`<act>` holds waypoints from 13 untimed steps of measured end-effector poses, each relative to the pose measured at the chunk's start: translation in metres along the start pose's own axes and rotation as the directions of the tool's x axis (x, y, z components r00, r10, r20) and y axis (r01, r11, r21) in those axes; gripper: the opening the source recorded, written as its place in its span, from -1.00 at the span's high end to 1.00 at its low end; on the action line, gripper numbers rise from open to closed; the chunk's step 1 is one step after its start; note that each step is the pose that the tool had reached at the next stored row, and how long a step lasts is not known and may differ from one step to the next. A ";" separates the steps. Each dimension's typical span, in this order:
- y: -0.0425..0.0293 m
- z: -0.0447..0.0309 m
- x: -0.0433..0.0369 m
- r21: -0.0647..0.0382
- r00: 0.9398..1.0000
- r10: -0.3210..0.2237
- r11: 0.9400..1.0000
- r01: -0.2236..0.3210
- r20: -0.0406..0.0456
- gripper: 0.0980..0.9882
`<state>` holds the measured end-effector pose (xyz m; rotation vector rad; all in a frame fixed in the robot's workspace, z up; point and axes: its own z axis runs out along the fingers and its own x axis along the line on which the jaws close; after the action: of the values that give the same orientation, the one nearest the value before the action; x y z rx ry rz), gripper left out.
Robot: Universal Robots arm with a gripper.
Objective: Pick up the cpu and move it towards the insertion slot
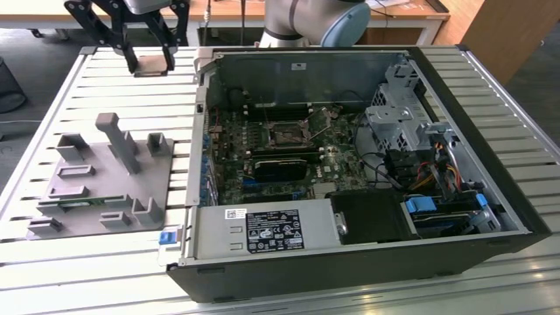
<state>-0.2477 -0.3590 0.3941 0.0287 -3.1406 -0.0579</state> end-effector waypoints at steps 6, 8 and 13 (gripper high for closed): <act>0.0011 0.0000 -0.0068 0.000 1.000 0.000 1.000 0.000 0.000 0.00; 0.0016 0.0001 -0.0089 0.000 1.000 0.000 1.000 0.000 0.000 0.00; 0.0028 0.0001 -0.0142 0.000 1.000 0.000 1.000 0.000 0.000 0.00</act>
<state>-0.2335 -0.3560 0.3941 0.0286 -3.1406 -0.0579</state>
